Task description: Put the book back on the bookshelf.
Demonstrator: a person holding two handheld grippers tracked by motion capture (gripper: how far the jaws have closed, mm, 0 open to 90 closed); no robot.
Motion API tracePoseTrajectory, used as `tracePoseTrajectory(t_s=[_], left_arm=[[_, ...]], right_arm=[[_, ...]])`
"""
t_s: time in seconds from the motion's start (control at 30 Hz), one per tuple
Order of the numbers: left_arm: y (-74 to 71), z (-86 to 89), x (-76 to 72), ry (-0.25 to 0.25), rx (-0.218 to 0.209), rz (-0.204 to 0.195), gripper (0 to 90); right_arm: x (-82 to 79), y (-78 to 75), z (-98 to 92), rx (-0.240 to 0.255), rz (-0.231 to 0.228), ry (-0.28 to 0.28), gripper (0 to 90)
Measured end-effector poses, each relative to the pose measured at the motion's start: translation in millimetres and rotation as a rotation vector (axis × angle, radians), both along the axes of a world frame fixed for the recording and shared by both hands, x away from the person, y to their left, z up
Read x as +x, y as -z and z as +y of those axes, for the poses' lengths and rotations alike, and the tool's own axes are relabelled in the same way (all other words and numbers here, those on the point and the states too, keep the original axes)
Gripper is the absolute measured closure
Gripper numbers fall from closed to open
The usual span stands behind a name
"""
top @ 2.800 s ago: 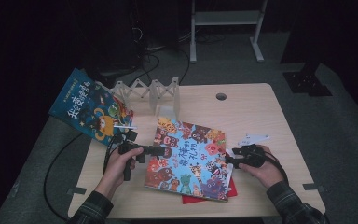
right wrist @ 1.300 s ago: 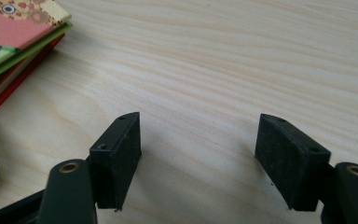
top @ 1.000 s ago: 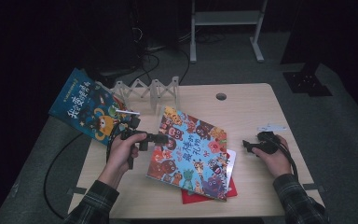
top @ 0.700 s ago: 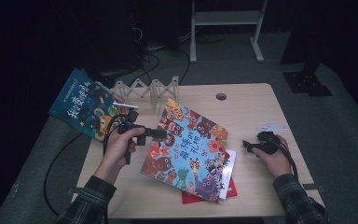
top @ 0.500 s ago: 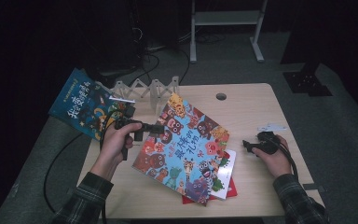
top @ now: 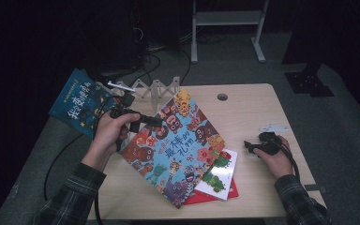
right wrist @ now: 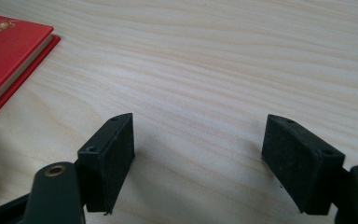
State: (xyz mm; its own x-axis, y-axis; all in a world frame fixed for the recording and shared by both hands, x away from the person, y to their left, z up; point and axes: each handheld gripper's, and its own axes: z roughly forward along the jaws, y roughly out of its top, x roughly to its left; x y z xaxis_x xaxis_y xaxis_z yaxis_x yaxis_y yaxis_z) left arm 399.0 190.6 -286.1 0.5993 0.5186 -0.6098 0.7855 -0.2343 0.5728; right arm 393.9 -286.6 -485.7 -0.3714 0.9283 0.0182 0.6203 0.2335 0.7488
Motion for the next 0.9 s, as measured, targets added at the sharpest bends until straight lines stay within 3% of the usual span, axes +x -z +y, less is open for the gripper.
tracePoseTrajectory(t_s=[0.13, 0.23, 0.27, 0.53, 0.9], left_arm=[[-8.1, 2.4, -1.9, -0.007, 0.019, -0.028, 80.8], [-12.2, 2.4, -3.6, -0.023, 0.089, -0.078, 80.7], [-12.5, 4.3, -3.4, -0.035, 0.098, -0.074, 80.8], [-20.0, 23.0, -7.1, -0.061, 0.076, -0.085, 80.8], [-37.8, 59.8, -15.1, -0.138, 0.054, -0.126, 80.8]], right_arm=[[0.1, 0.1, -0.1, -0.001, -0.001, -0.001, 24.2], [0.1, 0.1, 0.0, -0.001, -0.001, -0.001, 24.2], [0.1, 0.1, -0.1, -0.001, -0.001, -0.001, 24.2], [0.5, 0.1, 0.1, -0.002, 0.0, 0.0, 24.2], [0.6, 0.1, 0.2, -0.002, 0.0, 0.001, 24.2]])
